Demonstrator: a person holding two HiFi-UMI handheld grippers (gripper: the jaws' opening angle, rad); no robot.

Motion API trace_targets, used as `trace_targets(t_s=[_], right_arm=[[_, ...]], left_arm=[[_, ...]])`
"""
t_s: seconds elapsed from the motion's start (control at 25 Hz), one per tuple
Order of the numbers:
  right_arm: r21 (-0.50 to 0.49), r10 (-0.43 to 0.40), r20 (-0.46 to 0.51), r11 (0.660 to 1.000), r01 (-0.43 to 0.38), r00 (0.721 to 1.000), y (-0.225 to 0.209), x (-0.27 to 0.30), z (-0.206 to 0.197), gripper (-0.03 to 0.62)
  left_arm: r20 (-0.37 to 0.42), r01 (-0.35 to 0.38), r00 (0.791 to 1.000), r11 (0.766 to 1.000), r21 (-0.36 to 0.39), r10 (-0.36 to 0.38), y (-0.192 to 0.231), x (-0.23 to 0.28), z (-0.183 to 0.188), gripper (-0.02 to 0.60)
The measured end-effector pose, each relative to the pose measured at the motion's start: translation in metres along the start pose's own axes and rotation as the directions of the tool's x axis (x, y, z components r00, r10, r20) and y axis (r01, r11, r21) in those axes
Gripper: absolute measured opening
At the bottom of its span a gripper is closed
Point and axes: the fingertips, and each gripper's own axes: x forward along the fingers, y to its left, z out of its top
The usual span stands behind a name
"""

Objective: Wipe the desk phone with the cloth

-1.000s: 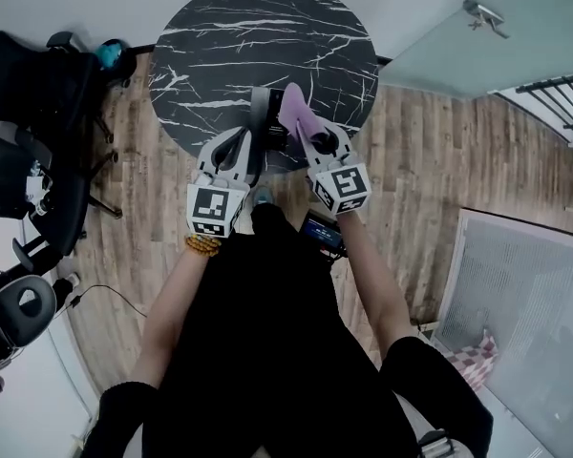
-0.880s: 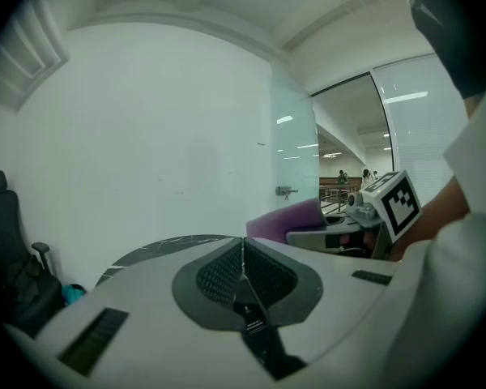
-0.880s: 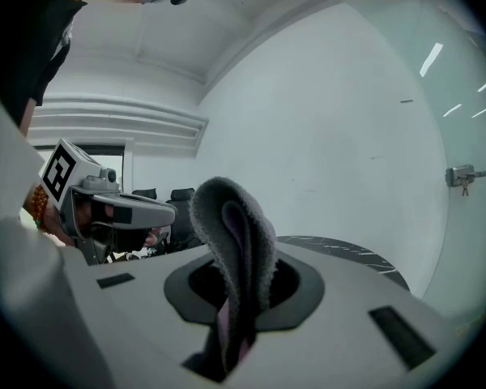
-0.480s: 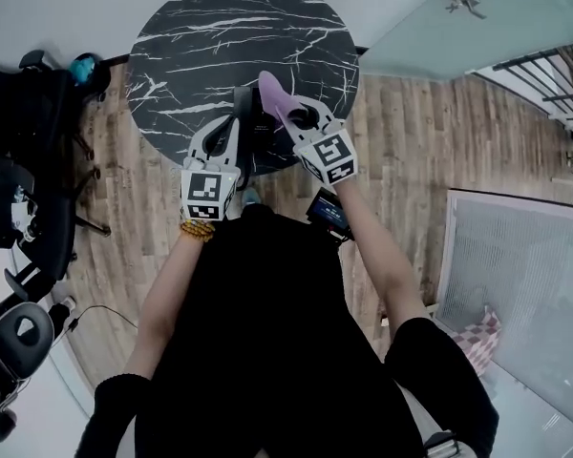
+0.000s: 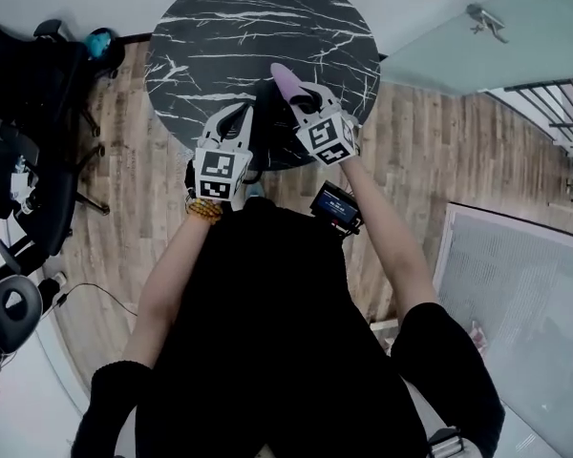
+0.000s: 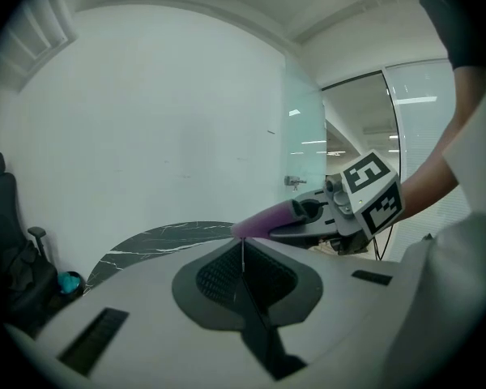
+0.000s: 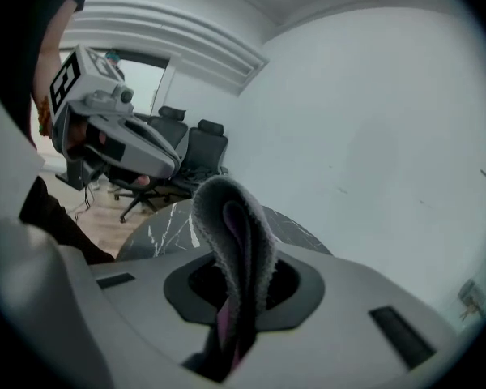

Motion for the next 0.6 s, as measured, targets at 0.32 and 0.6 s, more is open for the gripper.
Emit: trace_targets(t_s=[0.32,0.6], right_arm=[[-0.156,0.002,-0.065,0.988,-0.012,0.998,-0.009,0.04,-0.003,0.06],[-0.179,0.042,-0.179,0.981,-0.074,0.983,0.005,0.066,-0.036,0.058]], left_arm=[[-0.032,-0.013,0.999,1.0,-0.025,0.013,0.006,0.002,-0.011,0.02],[-0.054,0.009,0.998,1.0,-0.016,-0.01,-0.002,-0.003,-0.019,0.02]])
